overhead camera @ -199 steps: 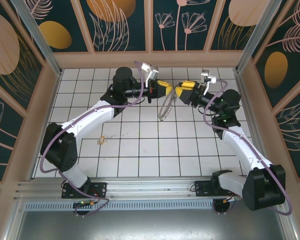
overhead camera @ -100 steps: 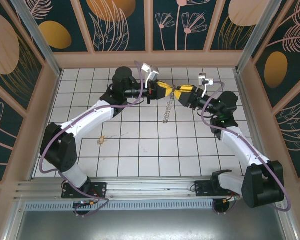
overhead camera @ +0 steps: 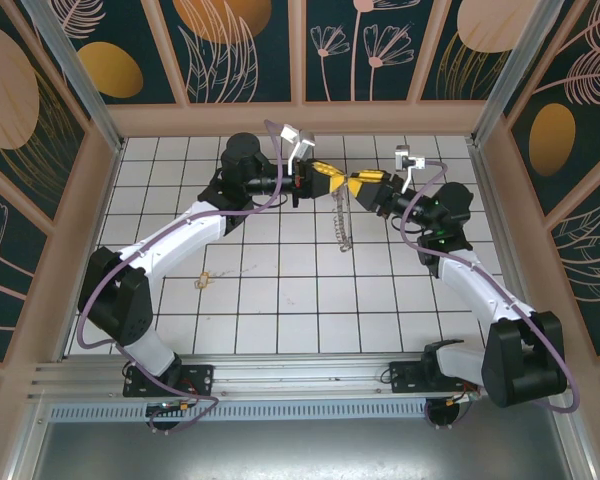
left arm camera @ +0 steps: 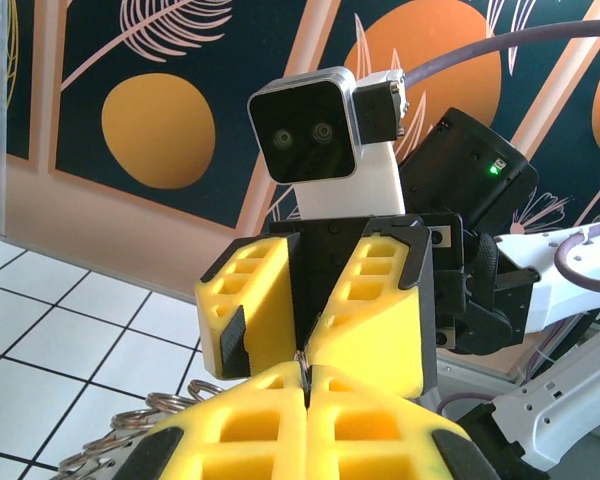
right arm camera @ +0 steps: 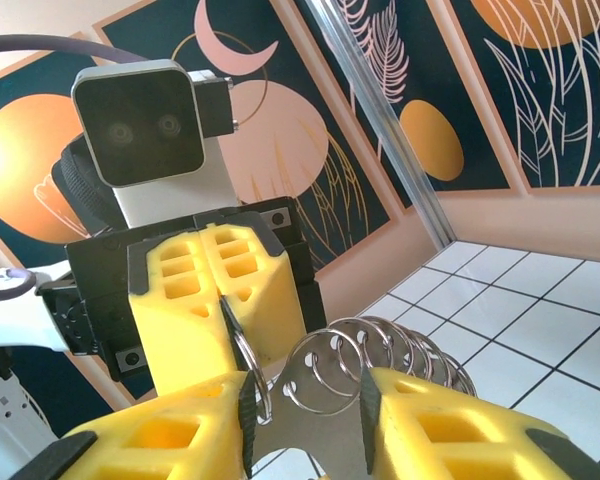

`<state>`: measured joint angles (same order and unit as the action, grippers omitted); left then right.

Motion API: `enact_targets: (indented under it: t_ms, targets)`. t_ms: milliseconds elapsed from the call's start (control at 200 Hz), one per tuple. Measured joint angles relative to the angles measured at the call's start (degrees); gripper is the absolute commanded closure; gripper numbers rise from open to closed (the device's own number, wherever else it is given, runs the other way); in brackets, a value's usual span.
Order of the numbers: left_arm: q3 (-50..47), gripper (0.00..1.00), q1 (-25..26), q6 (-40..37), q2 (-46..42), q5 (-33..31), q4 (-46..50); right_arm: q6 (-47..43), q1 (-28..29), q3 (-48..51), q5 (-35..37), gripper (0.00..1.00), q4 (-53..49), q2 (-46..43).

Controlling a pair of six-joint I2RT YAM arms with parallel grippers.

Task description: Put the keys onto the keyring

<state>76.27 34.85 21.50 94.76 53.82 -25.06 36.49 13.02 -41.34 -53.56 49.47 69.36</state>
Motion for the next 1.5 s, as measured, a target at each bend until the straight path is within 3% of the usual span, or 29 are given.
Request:
enact_targets:
  t_ms: [881,1156,1501]
  targets:
    - [-0.3,1.00,-0.1,1.3,0.4,1.5,-1.8,-0.4,1.2,-0.1,0.1,0.66,0.9,1.0]
    - [-0.5,1.00,-0.4,1.4,0.8,1.4,-1.8,-0.8,1.5,-0.1,-0.1,1.00,0.6,0.7]
    - [-0.5,1.00,-0.7,1.6,0.8,1.7,-1.8,-1.2,1.6,-0.1,-0.2,1.00,0.4,0.6]
